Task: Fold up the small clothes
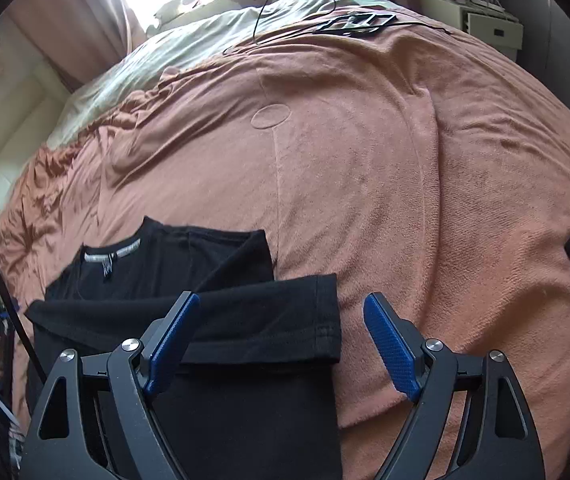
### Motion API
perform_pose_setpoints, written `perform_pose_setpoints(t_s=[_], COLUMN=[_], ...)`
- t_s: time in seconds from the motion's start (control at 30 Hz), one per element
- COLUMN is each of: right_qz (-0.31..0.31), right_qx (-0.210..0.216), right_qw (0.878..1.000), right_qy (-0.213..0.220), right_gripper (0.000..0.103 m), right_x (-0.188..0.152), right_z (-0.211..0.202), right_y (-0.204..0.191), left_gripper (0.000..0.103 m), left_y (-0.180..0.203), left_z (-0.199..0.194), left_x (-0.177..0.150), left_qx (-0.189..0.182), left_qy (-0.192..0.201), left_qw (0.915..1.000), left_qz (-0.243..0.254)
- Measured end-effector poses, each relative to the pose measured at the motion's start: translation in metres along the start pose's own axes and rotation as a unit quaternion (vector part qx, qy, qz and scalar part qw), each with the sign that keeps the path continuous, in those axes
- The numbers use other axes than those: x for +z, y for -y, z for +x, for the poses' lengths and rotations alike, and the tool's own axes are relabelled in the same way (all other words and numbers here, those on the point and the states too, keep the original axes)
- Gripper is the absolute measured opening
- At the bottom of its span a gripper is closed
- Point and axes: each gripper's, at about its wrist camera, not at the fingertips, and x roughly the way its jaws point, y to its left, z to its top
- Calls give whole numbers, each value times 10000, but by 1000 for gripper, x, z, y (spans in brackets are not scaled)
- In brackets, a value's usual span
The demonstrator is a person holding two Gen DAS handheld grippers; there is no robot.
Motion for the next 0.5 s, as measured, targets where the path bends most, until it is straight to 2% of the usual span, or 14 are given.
perform_pose_setpoints(t_s=[0.2,0.5], right_qz=[-631,-1021], right_qx=[-248,-619], right_qw=[9972,9902], right_qy=[-323,-723], right_gripper=[83,83], right_x=[-18,-26], right_z=[-2,16], right_y=[-11,-22], left_gripper=[81,81], left_y=[9,17], left_z=[9,38], left_x=[-21,-41], left_qx=[247,681], left_qy=[-381,-765], left_qw=[9969,9872], left_qz=[649,1224])
